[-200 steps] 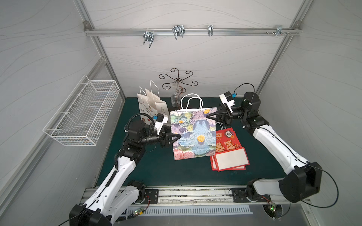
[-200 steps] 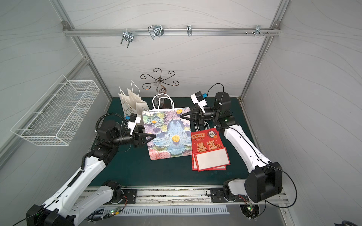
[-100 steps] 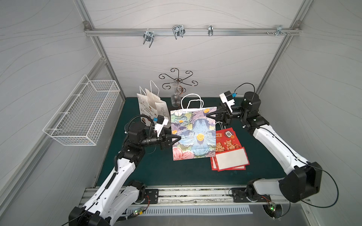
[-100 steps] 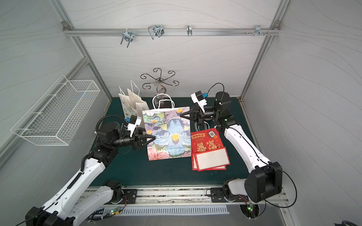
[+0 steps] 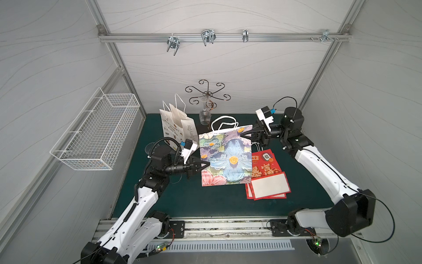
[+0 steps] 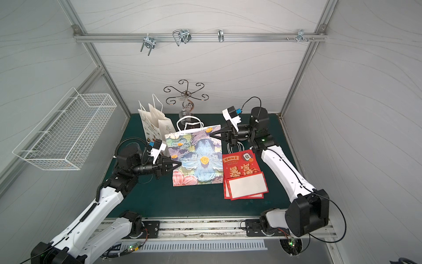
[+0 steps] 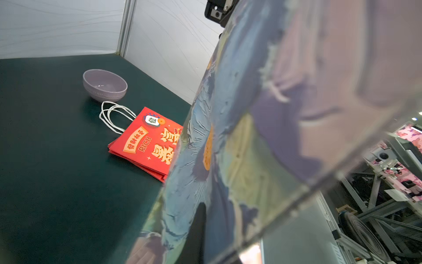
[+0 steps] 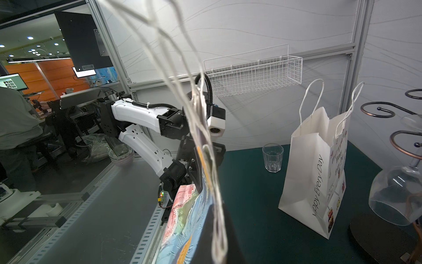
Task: Put away the paper bag
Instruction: Press the paper bag at the center of the board.
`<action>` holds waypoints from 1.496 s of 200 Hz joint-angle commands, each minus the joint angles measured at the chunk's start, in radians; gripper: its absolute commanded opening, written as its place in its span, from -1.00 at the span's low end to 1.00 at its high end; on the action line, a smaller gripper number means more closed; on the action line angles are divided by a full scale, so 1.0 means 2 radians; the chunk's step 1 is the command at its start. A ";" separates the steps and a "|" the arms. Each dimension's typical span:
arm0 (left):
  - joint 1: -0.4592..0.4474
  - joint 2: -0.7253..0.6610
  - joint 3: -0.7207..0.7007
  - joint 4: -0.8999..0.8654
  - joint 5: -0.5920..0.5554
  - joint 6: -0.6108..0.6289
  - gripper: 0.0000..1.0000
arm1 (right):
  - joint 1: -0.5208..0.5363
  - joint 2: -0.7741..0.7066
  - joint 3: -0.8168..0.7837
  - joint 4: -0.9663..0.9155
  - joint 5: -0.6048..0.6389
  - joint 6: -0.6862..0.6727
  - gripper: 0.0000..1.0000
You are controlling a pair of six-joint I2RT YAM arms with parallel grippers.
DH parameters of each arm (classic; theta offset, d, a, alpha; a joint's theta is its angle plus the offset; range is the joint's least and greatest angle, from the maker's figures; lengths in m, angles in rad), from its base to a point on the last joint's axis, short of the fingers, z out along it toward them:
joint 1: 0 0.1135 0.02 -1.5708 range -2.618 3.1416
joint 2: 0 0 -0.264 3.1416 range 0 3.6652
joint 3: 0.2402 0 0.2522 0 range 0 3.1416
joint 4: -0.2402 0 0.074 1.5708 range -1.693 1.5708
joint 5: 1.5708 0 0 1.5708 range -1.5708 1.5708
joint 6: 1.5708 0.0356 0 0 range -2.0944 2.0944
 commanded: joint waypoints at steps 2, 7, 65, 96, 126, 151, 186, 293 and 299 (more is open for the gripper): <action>-0.002 -0.012 0.002 0.001 0.000 0.010 -0.63 | 0.001 -0.005 0.021 0.017 0.003 0.006 -1.00; -0.002 -0.013 0.002 -0.004 -0.004 0.012 -0.46 | 0.001 -0.004 0.021 0.017 0.003 0.007 -1.00; -0.002 -0.030 -0.020 -0.053 -0.037 0.050 0.35 | 0.000 -0.005 0.020 0.016 -0.002 0.010 -1.00; -0.002 -0.027 -0.021 -0.048 -0.030 0.064 -0.17 | 0.000 -0.003 0.019 0.016 -0.002 0.011 -1.00; -0.002 -0.029 -0.020 -0.034 -0.026 0.063 -0.77 | 0.000 -0.002 0.019 0.014 -0.004 0.010 -1.00; -0.002 -0.030 -0.009 -0.018 -0.035 0.049 -0.54 | 0.000 0.000 0.020 0.008 -0.008 0.007 -1.00; -0.002 -0.021 0.019 0.066 -0.079 -0.008 0.32 | 0.001 0.002 0.022 -0.024 -0.013 -0.015 -1.00; -0.001 0.058 0.104 0.212 -0.060 -0.100 -1.00 | 0.013 0.018 0.059 -0.123 -0.014 -0.077 -1.00; -0.002 0.059 0.105 0.212 -0.060 -0.102 -1.00 | 0.012 0.017 0.060 -0.125 -0.015 -0.075 -1.00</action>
